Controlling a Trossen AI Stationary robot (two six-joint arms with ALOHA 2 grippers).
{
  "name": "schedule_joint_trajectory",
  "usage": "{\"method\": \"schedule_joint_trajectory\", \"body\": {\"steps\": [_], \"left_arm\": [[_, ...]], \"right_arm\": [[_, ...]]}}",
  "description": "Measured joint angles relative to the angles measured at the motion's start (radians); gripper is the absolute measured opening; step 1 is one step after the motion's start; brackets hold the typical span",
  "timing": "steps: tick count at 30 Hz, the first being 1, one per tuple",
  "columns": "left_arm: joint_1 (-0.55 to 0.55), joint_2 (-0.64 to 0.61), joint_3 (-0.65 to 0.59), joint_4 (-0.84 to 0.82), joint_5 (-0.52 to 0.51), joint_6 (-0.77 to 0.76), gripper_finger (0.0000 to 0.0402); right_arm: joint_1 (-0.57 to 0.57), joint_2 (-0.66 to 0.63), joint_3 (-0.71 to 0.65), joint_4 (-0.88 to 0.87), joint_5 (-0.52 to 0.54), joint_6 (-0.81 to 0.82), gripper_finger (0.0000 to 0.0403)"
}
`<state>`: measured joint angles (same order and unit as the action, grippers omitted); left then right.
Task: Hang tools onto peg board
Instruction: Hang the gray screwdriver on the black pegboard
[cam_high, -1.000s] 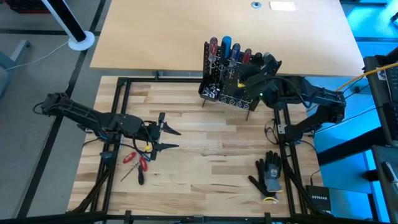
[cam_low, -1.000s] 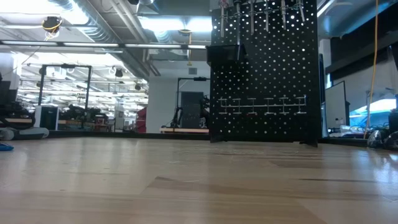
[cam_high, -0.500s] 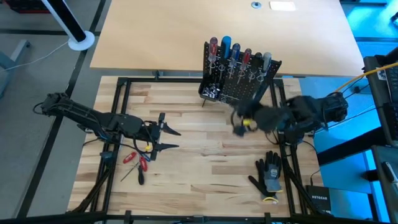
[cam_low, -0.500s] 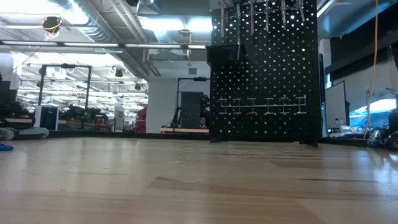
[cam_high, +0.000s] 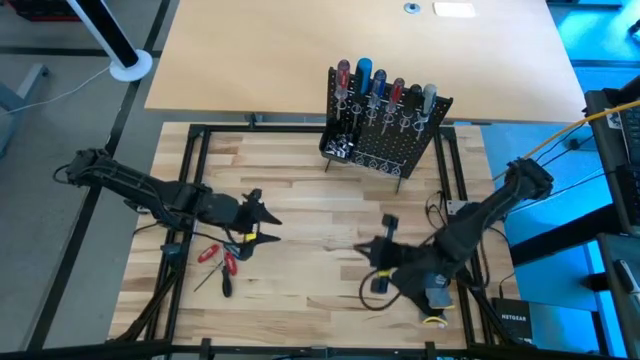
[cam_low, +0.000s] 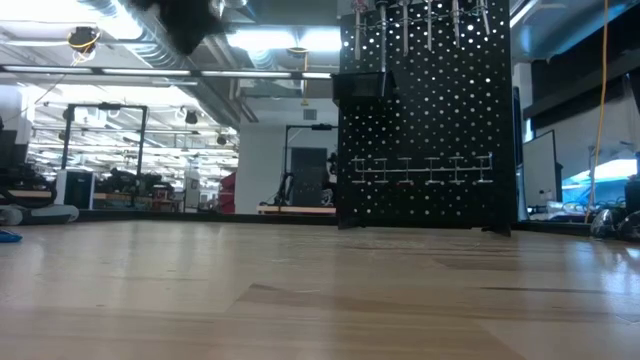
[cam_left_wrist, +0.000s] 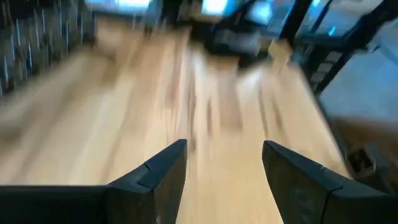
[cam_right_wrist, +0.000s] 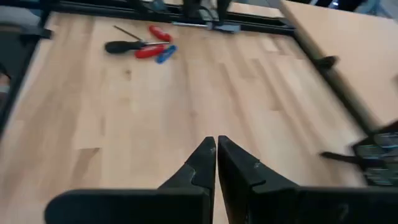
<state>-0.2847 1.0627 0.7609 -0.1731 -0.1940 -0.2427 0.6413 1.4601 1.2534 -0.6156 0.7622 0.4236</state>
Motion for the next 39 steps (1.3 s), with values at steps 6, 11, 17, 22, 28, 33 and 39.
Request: {"method": "schedule_joint_trajectory", "body": {"steps": [6, 11, 17, 22, 28, 33, 39], "left_arm": [[-0.038, 0.016, 0.0, -0.313, 0.0, -0.354, 0.0198], [-0.096, 0.04, 0.0, -0.549, 0.003, -0.601, 0.0198], [-0.181, 0.074, 0.0, -0.693, 0.151, -0.884, 0.0198], [-0.262, 0.099, 0.0, -0.679, 0.214, -1.032, 0.0198], [-0.345, 0.144, 0.0, -0.676, 0.24, -1.049, 0.0198], [-0.351, 0.178, 0.0, -0.671, 0.236, -1.078, 0.0198], [-0.359, 0.22, 0.0, -0.565, 0.283, -0.972, 0.0198]], "right_arm": [[0.012, 0.0, -0.306, 0.508, 0.005, -0.01, 0.0019], [-0.003, 0.0, -0.455, 0.784, 0.011, -0.067, 0.0019], [-0.036, -0.001, -0.48, 0.813, 0.014, -0.083, 0.0019], [-0.049, -0.002, -0.48, 0.837, 0.012, -0.091, 0.0019], [-0.046, -0.002, -0.48, 0.832, 0.006, -0.092, 0.0019], [-0.046, -0.002, -0.48, 0.833, 0.009, -0.092, 0.0019], [-0.046, -0.002, -0.479, 0.832, 0.013, -0.09, 0.0019]]}}
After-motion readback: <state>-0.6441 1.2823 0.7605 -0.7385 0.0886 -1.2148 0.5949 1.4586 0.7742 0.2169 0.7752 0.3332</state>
